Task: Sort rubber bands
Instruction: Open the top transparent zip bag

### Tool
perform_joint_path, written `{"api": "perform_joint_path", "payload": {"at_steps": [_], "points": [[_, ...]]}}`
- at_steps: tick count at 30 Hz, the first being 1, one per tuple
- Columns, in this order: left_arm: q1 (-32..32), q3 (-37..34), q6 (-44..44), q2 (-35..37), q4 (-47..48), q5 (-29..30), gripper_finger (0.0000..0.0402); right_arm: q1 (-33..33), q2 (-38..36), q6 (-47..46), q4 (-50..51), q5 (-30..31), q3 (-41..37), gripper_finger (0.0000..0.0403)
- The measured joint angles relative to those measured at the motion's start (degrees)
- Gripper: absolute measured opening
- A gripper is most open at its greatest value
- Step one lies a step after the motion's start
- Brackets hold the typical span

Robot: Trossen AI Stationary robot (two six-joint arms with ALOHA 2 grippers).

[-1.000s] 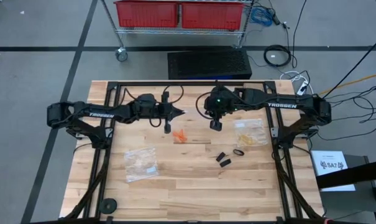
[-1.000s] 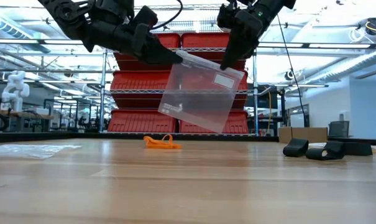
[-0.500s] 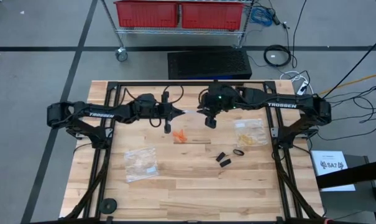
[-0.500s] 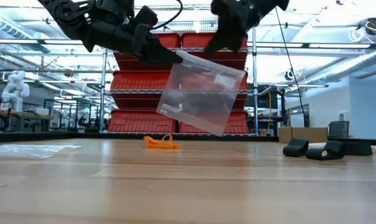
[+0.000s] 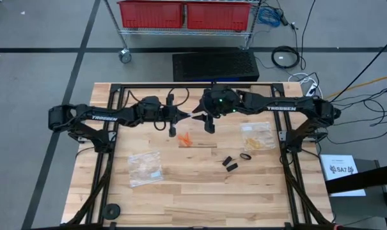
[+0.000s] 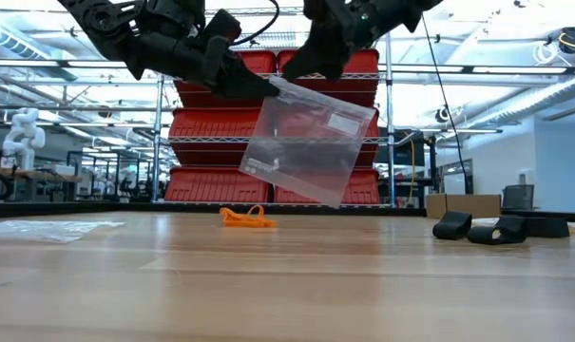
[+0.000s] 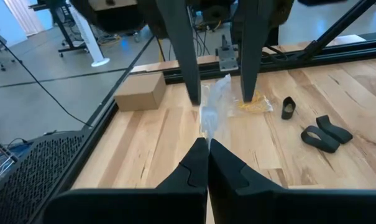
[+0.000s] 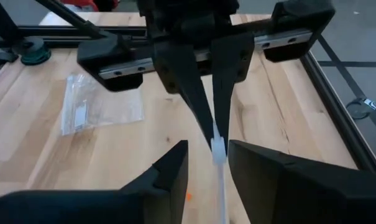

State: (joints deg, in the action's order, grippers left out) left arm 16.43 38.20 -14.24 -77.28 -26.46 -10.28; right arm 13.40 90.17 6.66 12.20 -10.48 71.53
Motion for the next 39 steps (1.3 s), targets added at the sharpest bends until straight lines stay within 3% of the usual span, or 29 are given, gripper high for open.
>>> {"api": "perform_joint_path", "payload": {"at_steps": [10,17,39], "points": [[0.0,0.0,0.2,0.0,0.0,0.0,0.0,0.6,2.5,0.1,-1.4,0.0,0.0,0.0101],[0.1,0.0,0.3,0.0,0.2,0.1,0.0,0.6,2.4,1.3,-1.5,1.4,0.0,0.0012],[1.9,0.0,0.8,0.0,0.3,1.8,0.0,0.6,0.4,-0.2,16.2,6.5,0.1,0.0005]]}}
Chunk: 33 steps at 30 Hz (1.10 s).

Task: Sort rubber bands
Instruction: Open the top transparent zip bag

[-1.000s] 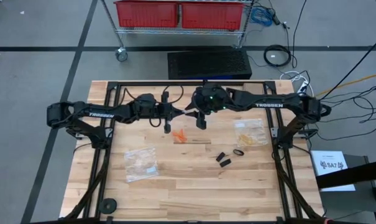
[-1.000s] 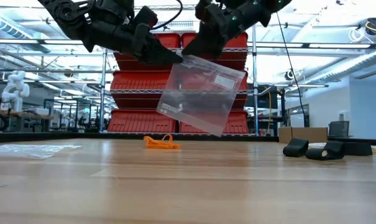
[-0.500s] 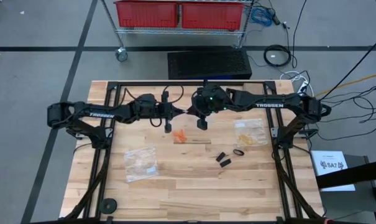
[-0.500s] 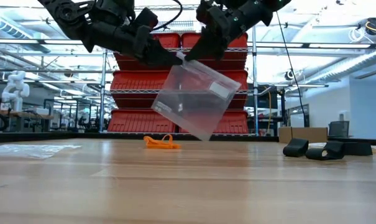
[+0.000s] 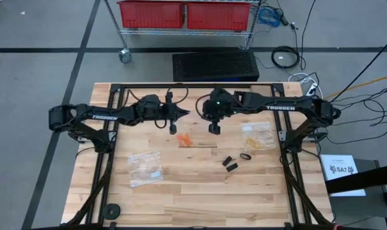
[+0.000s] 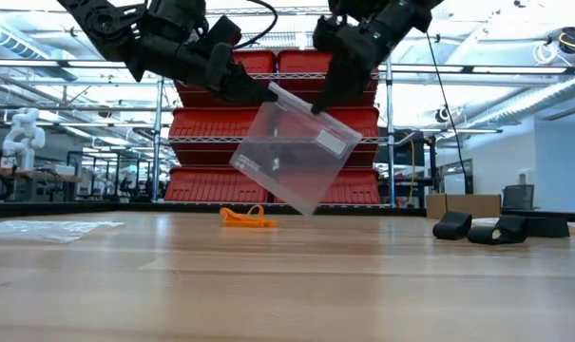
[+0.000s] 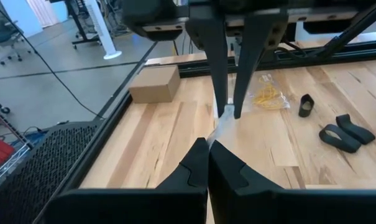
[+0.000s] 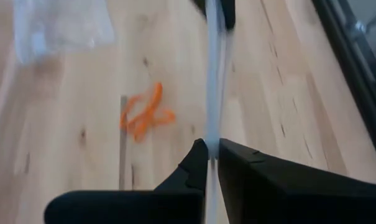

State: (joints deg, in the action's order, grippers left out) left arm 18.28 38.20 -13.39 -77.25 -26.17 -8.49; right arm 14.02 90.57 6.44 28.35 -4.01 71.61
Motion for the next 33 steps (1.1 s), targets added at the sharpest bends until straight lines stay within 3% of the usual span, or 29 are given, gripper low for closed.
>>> {"api": "perform_joint_path", "payload": {"at_steps": [20,30,33], "points": [[0.2,0.0,0.1,0.0,0.0,0.2,0.0,0.0,0.0,-1.3,16.7,1.2,-0.2,0.0006],[0.2,0.0,2.6,0.2,3.3,0.5,0.0,0.0,-1.8,-2.5,17.5,3.3,3.6,0.0094],[0.2,0.0,2.5,0.2,3.1,0.5,0.0,0.0,-1.9,-1.6,12.2,3.9,4.3,0.0105]]}}
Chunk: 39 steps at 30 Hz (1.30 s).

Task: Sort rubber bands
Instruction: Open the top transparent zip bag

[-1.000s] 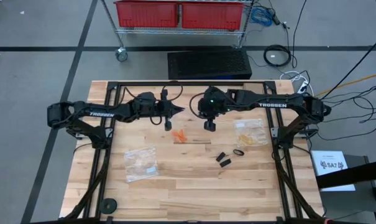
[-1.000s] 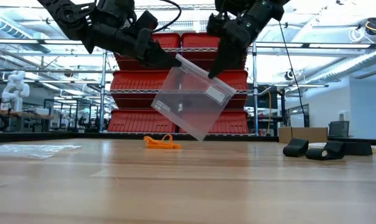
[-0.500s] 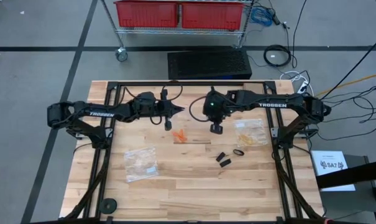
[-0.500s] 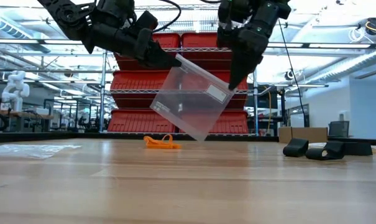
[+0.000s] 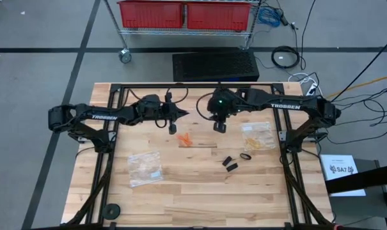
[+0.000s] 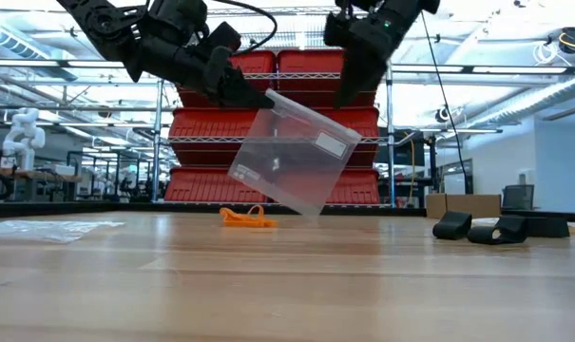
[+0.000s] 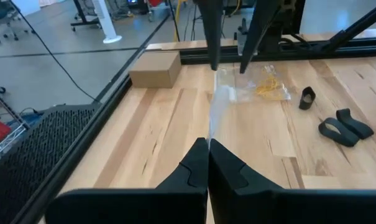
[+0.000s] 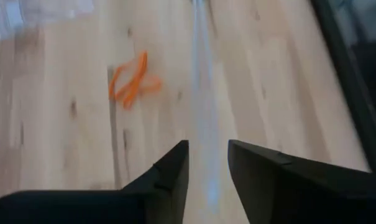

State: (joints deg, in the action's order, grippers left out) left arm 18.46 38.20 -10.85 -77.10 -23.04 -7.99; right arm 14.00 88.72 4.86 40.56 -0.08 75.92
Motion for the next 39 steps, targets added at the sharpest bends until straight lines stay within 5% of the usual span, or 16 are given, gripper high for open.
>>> {"api": "perform_joint_path", "payload": {"at_steps": [4,9,39], "points": [[0.0,0.0,0.0,0.0,0.0,0.0,0.0,-0.2,0.2,3.2,-5.9,0.1,0.0,0.0083],[-0.1,0.0,0.0,0.0,0.0,-0.1,0.0,-0.2,0.4,4.8,-8.8,0.0,0.0,0.0009],[-0.1,0.0,1.3,-0.1,1.4,-0.5,0.0,-2.9,4.3,2.3,-10.4,1.5,0.0,0.0]]}}
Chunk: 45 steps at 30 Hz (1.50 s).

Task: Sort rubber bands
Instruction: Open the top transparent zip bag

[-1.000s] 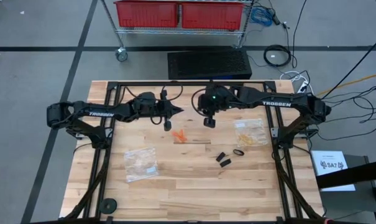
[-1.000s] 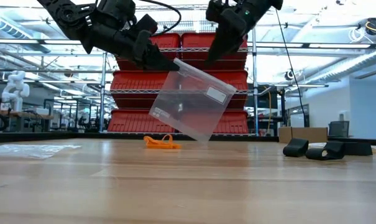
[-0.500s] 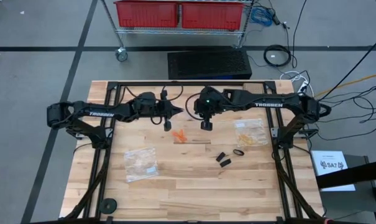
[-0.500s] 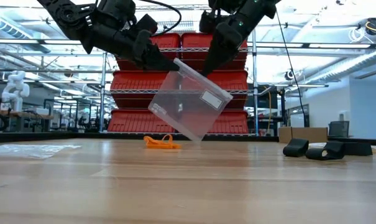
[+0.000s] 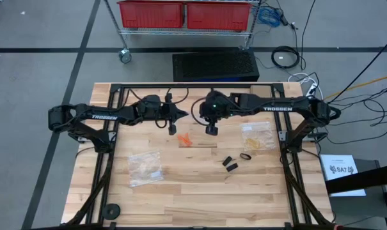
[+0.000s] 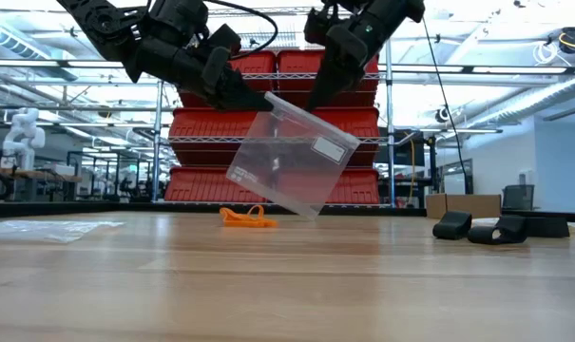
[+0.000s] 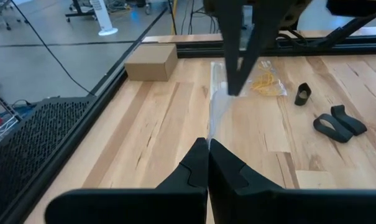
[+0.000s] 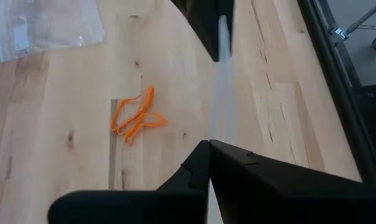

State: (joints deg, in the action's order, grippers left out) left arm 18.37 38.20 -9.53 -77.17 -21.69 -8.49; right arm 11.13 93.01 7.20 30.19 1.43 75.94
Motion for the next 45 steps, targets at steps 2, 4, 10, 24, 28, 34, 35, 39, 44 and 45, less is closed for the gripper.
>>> {"api": "perform_joint_path", "payload": {"at_steps": [2,4,10,24,28,34,35,39,44,45], "points": [[0.0,0.0,0.1,0.0,-0.1,0.0,0.0,-0.4,0.0,-0.3,0.0,0.2,0.0,0.0],[0.0,0.0,0.1,0.0,-0.2,0.0,0.0,-0.5,0.0,-0.3,-0.1,1.5,0.0,0.0],[0.0,0.0,0.1,0.0,-0.2,-0.5,0.0,0.2,0.8,0.0,-0.4,3.2,0.0,0.0],[0.0,0.0,1.6,0.0,0.0,-0.2,0.0,0.0,2.8,-1.0,-1.7,3.0,0.0,0.0],[0.0,0.0,1.7,0.0,0.0,0.1,0.0,-0.2,1.8,-2.0,-1.8,2.9,0.1,0.0],[0.0,0.0,1.7,0.0,0.0,1.8,0.0,-0.9,2.2,-2.7,-1.6,2.8,0.0,0.0],[0.0,0.0,1.7,0.0,0.0,1.8,0.0,-1.0,2.3,-2.8,-1.6,2.7,0.0,0.0],[0.0,0.0,2.3,0.0,0.0,1.9,0.0,-0.9,2.8,-3.4,-2.8,2.8,0.0,0.0],[0.0,0.0,3.1,0.0,0.0,1.9,0.0,-0.6,4.5,-3.2,-5.7,3.0,0.0,0.0],[0.0,0.0,3.2,0.0,0.0,1.9,0.0,-0.4,4.8,-3.1,-6.4,3.0,0.0,0.0]]}}
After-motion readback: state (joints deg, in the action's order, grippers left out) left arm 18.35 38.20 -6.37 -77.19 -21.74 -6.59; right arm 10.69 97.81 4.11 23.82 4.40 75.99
